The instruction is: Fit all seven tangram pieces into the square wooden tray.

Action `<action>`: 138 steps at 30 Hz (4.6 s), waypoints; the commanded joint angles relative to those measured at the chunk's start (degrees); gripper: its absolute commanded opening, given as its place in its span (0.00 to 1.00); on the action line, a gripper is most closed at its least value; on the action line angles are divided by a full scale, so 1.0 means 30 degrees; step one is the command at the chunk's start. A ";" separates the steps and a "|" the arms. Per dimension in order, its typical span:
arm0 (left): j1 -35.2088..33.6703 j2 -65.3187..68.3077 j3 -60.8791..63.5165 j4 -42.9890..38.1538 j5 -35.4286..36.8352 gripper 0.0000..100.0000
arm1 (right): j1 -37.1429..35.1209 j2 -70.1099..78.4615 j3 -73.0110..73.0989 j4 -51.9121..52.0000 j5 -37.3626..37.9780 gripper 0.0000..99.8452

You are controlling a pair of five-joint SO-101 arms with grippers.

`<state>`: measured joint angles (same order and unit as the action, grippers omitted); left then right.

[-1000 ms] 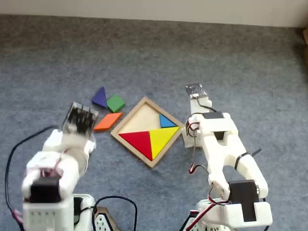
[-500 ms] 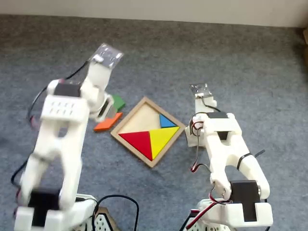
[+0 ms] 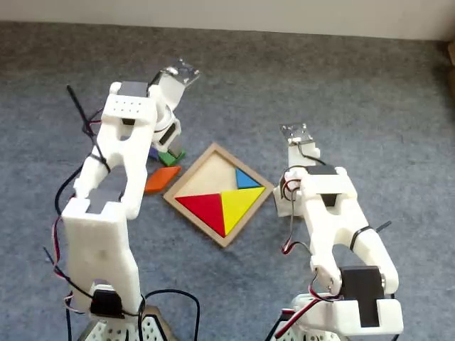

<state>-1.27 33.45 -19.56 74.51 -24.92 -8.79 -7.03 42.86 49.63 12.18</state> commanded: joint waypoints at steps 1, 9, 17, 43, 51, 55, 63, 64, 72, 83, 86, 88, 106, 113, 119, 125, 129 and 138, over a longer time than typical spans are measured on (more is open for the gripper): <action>0.0454 0.1333 -0.2125 -0.0147 -0.0352 0.24 | 0.0278 -0.0044 -0.0073 -0.0249 -0.0029 0.07; 0.0542 0.4205 -0.3971 -0.0147 -0.0352 0.24 | 0.0278 -0.0044 -0.0073 -0.0249 -0.0029 0.07; 0.0894 0.4645 -0.4586 0.1436 -0.0352 0.11 | 0.0278 -0.0044 -0.0073 -0.0249 -0.0029 0.07; 0.6872 0.2125 -0.7487 0.8645 1.4330 0.09 | 0.0806 -0.0044 -0.0073 -0.0249 -0.0029 0.07; 0.8366 0.3971 -0.7516 0.8791 1.6117 0.24 | 0.0806 -0.0044 -0.0103 -0.0249 -0.0029 0.07; 0.8044 0.4029 -0.7516 0.8791 1.7465 0.37 | 0.0806 -0.0044 -0.0103 -0.0249 -0.0029 0.07; 0.6842 0.1832 -0.7399 0.8791 1.7524 0.33 | 0.0806 -0.0044 -0.0103 -0.0249 -0.0029 0.07; 0.6842 0.1656 -0.7370 0.8791 1.7524 0.31 | 0.0806 -0.0044 -0.0103 -0.0249 -0.0029 0.07; 0.6872 0.2886 -0.6081 0.8703 1.6938 0.23 | 0.0806 -0.0044 -0.0103 -0.0249 0.0000 0.07; 0.5524 0.4821 -0.7194 0.8615 1.4799 0.23 | 0.0806 -0.0044 -0.0103 -0.0249 0.0000 0.07; 0.5172 0.4821 -0.7429 0.8615 1.4828 0.23 | 0.0806 -0.0044 -0.0103 -0.0249 0.0000 0.07; 0.5114 0.4821 -0.7458 0.8469 1.4828 0.23 | 0.0806 -0.0044 -0.0103 -0.0249 0.0000 0.07; 0.7253 0.4821 -0.7429 0.7560 1.4711 0.23 | 0.0806 -0.0044 -0.0103 -0.0249 0.0000 0.07; 0.8425 0.4733 -0.7429 0.7560 1.2454 0.23 | 0.0806 -0.0044 -0.0103 -0.0249 0.0000 0.07; 0.8513 0.4293 -0.7780 0.8440 1.2073 0.23 | 0.0806 -0.0044 -0.0103 -0.0249 0.0000 0.07; 0.7429 0.1392 -0.7780 0.8703 1.2073 0.23 | 0.0806 -0.0044 -0.0103 -0.0249 0.0000 0.07; 0.6374 -0.1040 -0.6198 0.8703 1.2044 0.23 | 0.0806 -0.0190 -0.0103 -0.0249 0.0000 0.07; 0.3766 -0.8571 -0.0015 0.8645 1.1956 0.23 | 0.0747 -0.1773 -0.0103 0.0835 0.0000 0.07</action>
<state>14.64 20.09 -25.45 100.00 11.65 -7.03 -7.38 42.86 50.42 12.18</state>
